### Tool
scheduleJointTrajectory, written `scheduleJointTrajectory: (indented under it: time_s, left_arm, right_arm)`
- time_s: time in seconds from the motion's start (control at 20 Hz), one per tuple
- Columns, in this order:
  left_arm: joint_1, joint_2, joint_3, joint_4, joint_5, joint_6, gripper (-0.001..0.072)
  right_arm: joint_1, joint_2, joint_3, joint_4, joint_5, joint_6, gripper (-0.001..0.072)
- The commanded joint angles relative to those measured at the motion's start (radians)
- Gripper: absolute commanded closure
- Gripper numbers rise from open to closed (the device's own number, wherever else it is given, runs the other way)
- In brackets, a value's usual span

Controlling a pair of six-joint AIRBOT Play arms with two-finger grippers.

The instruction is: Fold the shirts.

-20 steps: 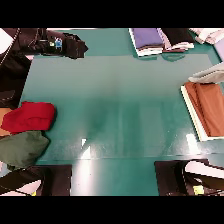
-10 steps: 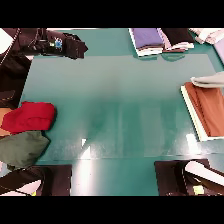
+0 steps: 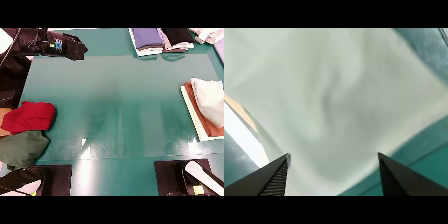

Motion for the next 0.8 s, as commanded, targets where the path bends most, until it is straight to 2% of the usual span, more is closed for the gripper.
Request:
scheduleJointTrajectory:
  time_s: [0.0, 0.15, 0.35, 0.65, 0.7, 0.75]
  left_arm:
    - [0.000, 0.001, 0.000, 0.000, -0.002, 0.005, 0.0678]
    - [0.000, 0.001, 0.000, -0.002, -0.002, 0.005, 0.0678]
    - [0.000, 0.001, 0.000, -0.001, 0.008, 0.005, 0.0678]
    - [0.000, 0.001, 0.000, -0.002, 0.012, 0.004, 0.0678]
    - [0.000, 0.001, 0.000, -0.002, 0.023, 0.005, 0.0678]
    - [0.000, 0.001, 0.000, -0.002, 0.038, 0.005, 0.0677]
  right_arm:
    - [0.006, 0.013, -0.006, -0.064, 0.023, 0.016, 0.0077]
    - [0.087, 0.014, 0.133, 0.094, 0.016, 0.019, 0.0078]
    - [0.335, 0.013, 0.241, 0.335, -0.026, 0.021, 0.0079]
    - [0.769, 0.013, 0.213, 0.332, -0.153, 0.021, 0.0092]
    - [0.822, 0.013, 0.203, 0.330, -0.177, 0.016, 0.0201]
    - [0.862, 0.013, 0.195, 0.330, -0.196, 0.016, 0.0348]
